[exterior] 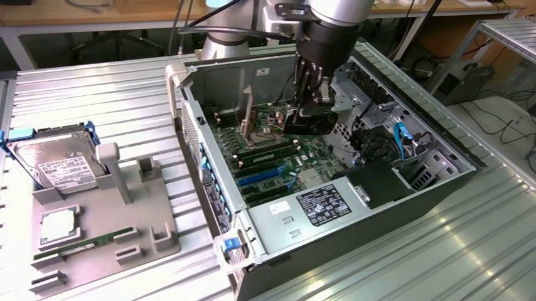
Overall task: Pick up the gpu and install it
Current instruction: 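Insert the gpu into the slot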
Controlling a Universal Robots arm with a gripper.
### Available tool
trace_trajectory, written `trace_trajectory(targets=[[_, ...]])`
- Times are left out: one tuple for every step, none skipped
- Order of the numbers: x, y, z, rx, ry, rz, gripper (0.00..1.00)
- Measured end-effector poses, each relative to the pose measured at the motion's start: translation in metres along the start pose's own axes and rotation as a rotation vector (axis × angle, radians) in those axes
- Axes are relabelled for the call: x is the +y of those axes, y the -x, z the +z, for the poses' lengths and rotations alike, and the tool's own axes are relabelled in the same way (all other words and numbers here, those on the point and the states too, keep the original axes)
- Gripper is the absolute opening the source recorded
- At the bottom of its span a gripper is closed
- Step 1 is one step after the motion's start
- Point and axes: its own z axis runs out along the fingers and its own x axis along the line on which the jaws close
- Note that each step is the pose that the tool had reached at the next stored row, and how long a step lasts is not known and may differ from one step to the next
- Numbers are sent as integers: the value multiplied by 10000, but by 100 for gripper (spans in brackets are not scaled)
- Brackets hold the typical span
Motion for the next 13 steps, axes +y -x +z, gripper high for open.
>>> trace_trajectory(targets=[[0, 0, 7, -13, 6, -125, 26], [0, 0, 16, -41, 18, -342, 26], [0, 0, 20, -57, 25, -433, 26], [-1, 0, 26, -88, 35, -574, 26], [-1, 0, 33, -122, 46, -732, 26], [-1, 1, 38, -148, 56, -873, 26], [-1, 0, 43, -171, 66, -1058, 26], [-1, 0, 48, -184, 73, -1231, 26], [-1, 0, 54, -193, 81, -1438, 26], [-1, 0, 60, -194, 85, -1619, 26], [-1, 0, 66, -191, 90, -1803, 26], [-1, 0, 73, -187, 94, -1989, 26], [-1, 0, 81, -183, 98, -2201, 26]])
